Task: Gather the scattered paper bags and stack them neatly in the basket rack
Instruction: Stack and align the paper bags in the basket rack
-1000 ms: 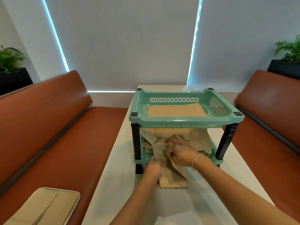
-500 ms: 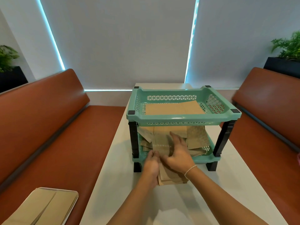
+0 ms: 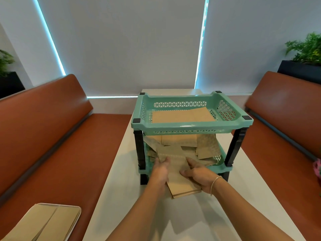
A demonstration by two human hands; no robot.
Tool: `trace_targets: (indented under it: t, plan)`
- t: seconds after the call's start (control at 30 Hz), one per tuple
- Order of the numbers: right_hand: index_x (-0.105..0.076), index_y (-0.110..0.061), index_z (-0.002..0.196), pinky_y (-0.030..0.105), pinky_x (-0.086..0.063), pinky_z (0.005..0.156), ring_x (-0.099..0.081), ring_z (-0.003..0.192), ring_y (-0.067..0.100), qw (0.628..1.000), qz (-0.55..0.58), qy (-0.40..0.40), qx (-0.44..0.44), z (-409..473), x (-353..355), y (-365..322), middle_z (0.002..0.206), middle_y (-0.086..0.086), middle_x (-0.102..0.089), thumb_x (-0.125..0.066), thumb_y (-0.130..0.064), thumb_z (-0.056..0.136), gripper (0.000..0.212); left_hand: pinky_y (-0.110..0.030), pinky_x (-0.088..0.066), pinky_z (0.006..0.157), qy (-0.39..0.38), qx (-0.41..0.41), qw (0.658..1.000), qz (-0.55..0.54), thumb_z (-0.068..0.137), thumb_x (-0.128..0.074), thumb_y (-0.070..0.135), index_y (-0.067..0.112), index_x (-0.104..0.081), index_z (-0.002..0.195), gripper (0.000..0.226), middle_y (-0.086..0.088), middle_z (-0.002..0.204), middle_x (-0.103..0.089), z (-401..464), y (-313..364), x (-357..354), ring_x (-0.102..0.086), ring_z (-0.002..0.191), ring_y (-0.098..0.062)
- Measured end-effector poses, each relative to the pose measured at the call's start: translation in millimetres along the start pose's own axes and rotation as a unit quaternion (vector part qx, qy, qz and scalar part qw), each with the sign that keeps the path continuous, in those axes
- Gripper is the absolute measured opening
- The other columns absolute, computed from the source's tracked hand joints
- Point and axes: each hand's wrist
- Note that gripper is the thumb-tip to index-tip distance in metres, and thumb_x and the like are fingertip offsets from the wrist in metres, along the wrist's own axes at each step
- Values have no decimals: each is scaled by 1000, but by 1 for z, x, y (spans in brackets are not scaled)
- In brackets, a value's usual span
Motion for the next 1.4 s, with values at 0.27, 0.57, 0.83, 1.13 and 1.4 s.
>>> trace_targets:
  t: [0.27,0.57,0.83,1.13,1.4]
  plan:
    - [-57,-15,116,27,-56,61,-68,74,18,992,121,-27,-25,-8,9,-3,93,5,-71,-60,-16,88,27,-51,-51,88,85,-22,995,-56,95,-54,20,35,-57,85,18,-9,120,-58,17,25,-7,-57,109,-32]
    - [-59,-10,82,42,-51,73,-61,76,29,909,402,108,8,-3,-3,1,78,11,-66,-56,-13,90,9,-53,-44,98,125,-37,989,-76,85,-68,25,34,-53,82,17,-8,118,-58,17,23,-14,-54,111,-31]
    - [-60,-9,97,29,-55,62,-61,78,22,954,287,83,6,5,-12,-4,88,10,-66,-37,5,92,28,-48,-53,84,111,-13,992,-62,87,-66,19,23,-45,131,49,-11,123,-58,14,20,-15,-60,101,-31]
    - [-61,-7,117,34,-47,72,-56,77,22,966,82,245,6,26,-5,-5,91,10,-63,-55,-9,91,27,-37,-54,72,61,28,997,-23,86,-65,5,12,-45,126,45,-14,116,-61,10,1,-21,-62,95,-31]
    - [-36,1,131,37,-29,104,-41,121,34,810,-430,398,19,58,59,-35,131,19,-46,-51,-18,87,50,-41,-53,87,89,20,995,41,85,-65,6,9,-50,125,43,-13,119,-61,34,9,-4,-61,105,-31]
Point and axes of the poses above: each hand's wrist, its own z-axis towards the middle knuckle, its own x-axis out of the back of the hand, y = z × x
